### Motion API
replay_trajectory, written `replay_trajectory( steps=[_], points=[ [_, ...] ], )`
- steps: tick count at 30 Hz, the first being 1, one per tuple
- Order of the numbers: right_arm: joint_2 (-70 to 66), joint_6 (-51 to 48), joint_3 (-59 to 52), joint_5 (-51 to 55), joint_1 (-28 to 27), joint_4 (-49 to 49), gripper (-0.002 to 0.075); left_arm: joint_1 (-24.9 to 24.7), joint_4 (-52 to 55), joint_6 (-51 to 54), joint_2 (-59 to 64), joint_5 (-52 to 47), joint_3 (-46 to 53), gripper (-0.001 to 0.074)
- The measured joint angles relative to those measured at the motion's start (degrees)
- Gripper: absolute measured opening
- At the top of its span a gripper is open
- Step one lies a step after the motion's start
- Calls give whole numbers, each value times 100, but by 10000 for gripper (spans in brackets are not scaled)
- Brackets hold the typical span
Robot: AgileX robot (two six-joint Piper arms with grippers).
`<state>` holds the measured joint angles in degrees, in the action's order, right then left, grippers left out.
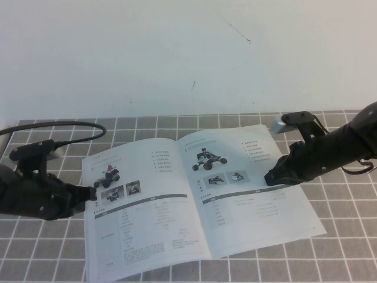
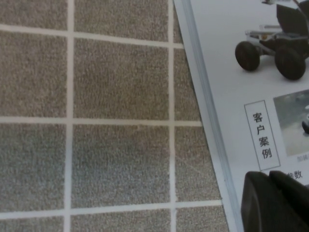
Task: Close book
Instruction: 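Close the open booklet and leave it lying on the table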
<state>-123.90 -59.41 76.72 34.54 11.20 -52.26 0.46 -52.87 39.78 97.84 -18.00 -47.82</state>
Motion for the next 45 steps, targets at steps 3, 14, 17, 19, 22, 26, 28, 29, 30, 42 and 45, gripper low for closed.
replay_trajectory(
  steps=[3,14,17,19,22,26,28,29,30,42,45],
  points=[
    [0,0,0,0,0,-9,-3,0,40,0,0,50,0,-3],
    [1,-1,216,345,0,316,-3,0,654,-498,0,-35,0,-3],
    [82,26,311,658,10,397,-3,0,772,-587,0,-111,0,-4],
    [144,34,333,733,32,424,-3,0,816,-596,0,-111,0,-4],
    [119,34,346,732,70,567,-3,0,852,-596,0,-63,0,-4],
    [-42,49,346,691,70,629,-3,0,852,-600,0,6,0,-4],
    [-54,53,346,691,70,629,-3,0,852,-609,0,6,0,-4],
    [-65,62,346,691,70,629,-3,0,852,-609,0,6,0,-4],
    [-65,62,346,691,70,629,-3,0,852,-609,6,6,0,-4],
    [-65,74,346,691,70,629,-3,0,854,-621,369,16,-27,-4],
    [-65,74,346,691,70,629,-3,0,766,-621,377,5,-48,-4]
  ],
)
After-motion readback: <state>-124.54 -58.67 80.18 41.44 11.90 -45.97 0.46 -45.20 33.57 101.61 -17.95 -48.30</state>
